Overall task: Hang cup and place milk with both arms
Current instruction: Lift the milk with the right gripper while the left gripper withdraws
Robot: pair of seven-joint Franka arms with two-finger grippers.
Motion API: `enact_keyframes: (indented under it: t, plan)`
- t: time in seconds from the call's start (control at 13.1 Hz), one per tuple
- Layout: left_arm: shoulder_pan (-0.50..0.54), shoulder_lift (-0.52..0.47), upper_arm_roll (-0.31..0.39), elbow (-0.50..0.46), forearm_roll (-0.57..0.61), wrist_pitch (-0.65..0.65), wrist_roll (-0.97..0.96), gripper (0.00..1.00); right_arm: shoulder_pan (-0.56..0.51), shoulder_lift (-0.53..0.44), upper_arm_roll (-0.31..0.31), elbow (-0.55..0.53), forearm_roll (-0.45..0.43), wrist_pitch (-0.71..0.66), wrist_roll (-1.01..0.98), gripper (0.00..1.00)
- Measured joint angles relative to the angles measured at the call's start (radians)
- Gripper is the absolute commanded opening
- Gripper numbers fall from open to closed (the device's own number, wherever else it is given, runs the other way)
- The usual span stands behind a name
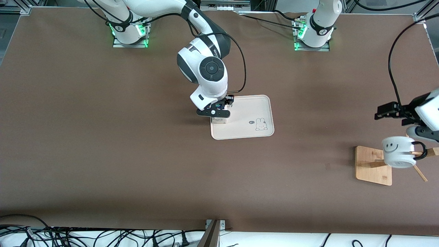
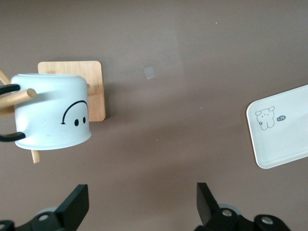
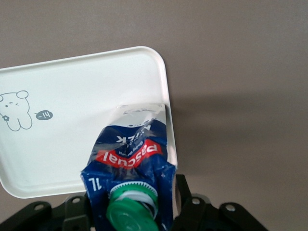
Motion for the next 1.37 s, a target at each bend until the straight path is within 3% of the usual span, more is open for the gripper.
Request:
enact_keyframes:
  t: [0.31, 0.53, 0.76, 1.07, 1.37]
  plan:
    - [-0.101, -0.088, 0.05, -0.03, 0.019, -0.013, -0.107, 1.0, 0.0, -0.002, -0.003, 0.003, 0.0, 0.001, 0.002, 0.5]
    - [-0.205, -0.259, 0.197, -0.289, 0.016, 0.185, -0.117, 1.0, -0.002, -0.017, -0.01, 0.01, 0.0, -0.015, 0.002, 0.5]
    - [-0.213, -0.354, 0.234, -0.429, 0.014, 0.239, -0.117, 1.0, -0.034, -0.049, -0.021, 0.059, 0.002, -0.117, -0.01, 0.51]
    - [-0.217, -0.363, 0.234, -0.451, 0.014, 0.244, -0.117, 1.0, -0.161, -0.11, -0.032, 0.09, 0.008, -0.214, -0.221, 0.54]
    - [-0.229, -0.363, 0.232, -0.453, 0.014, 0.244, -0.118, 1.0, -0.219, -0.125, -0.152, 0.013, 0.015, -0.233, -0.459, 0.55]
